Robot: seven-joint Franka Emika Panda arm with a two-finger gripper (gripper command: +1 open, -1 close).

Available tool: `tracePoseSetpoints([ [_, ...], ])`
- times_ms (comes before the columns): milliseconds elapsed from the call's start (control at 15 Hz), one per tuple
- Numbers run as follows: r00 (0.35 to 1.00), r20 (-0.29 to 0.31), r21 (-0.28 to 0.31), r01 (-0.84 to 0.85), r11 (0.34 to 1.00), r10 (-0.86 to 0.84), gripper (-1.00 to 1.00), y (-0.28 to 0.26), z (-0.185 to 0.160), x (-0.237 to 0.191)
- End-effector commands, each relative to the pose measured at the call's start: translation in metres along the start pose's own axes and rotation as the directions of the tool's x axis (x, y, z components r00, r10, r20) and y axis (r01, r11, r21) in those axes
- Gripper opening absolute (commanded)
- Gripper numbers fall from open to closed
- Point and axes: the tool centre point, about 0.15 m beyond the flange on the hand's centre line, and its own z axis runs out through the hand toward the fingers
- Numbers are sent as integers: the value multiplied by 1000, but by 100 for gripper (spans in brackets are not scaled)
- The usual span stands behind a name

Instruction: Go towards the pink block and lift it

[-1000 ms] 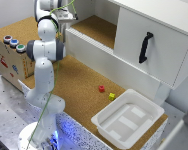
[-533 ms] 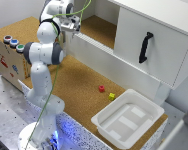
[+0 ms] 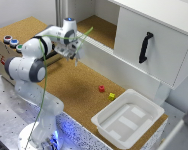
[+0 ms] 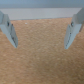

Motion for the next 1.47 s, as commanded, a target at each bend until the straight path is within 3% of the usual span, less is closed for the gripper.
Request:
tracePoseSetpoints([
  [0, 996, 89, 119, 4, 993, -14, 100, 95, 27, 44],
  [267, 981, 112, 83, 147, 986, -156, 100, 132, 37, 63],
  [533, 898, 210, 11, 394, 919, -387, 100, 147, 65, 83],
  [800, 796, 254, 35, 560, 828, -549, 100, 158, 90, 108],
  [1000, 710, 223, 57, 675, 736, -668, 100, 159, 109, 114],
  [1200, 708, 117, 40, 697, 716, -696, 100, 153, 121, 115],
  [1400, 702, 103, 108, 696, 710, -705, 100, 152, 129, 110],
])
